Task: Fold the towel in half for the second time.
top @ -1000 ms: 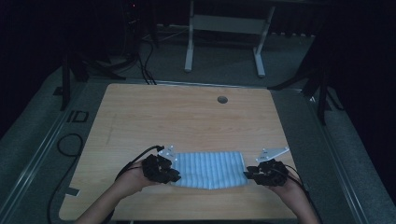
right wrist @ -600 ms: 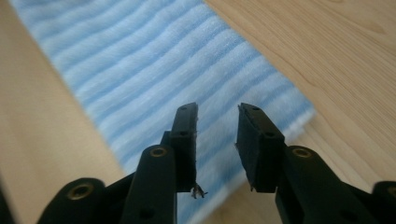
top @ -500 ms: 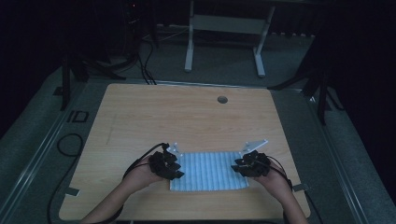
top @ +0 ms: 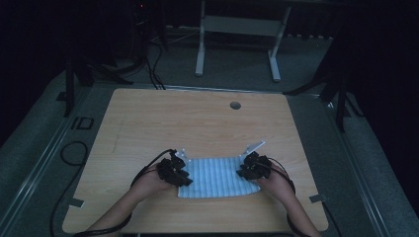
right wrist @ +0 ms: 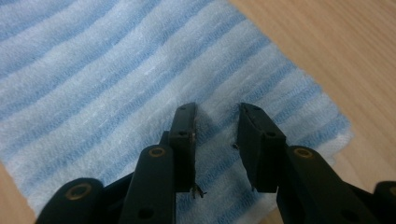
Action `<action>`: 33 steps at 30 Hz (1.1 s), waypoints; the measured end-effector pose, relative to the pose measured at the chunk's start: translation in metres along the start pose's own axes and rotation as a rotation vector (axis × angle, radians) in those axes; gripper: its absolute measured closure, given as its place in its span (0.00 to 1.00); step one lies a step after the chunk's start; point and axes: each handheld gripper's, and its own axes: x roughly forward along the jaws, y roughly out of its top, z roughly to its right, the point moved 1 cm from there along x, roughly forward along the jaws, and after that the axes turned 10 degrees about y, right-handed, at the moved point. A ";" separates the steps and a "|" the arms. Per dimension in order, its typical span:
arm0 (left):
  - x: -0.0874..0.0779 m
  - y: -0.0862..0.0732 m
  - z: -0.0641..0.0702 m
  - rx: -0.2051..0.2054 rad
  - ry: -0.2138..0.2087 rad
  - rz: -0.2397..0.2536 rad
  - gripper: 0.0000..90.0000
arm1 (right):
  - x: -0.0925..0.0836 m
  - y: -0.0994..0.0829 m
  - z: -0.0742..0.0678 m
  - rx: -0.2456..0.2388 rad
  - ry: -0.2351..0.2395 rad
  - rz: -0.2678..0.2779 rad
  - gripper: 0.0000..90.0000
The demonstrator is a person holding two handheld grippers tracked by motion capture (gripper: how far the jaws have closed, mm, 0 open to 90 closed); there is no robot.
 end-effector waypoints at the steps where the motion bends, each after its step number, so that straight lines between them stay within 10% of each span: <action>1: 0.000 0.000 -0.003 -0.003 0.005 0.003 0.71 | 0.001 0.002 0.001 0.000 0.002 0.004 0.74; 33: 0.004 0.013 -0.108 -0.088 0.160 -0.003 0.71 | 0.043 0.097 0.057 0.086 0.017 0.000 0.64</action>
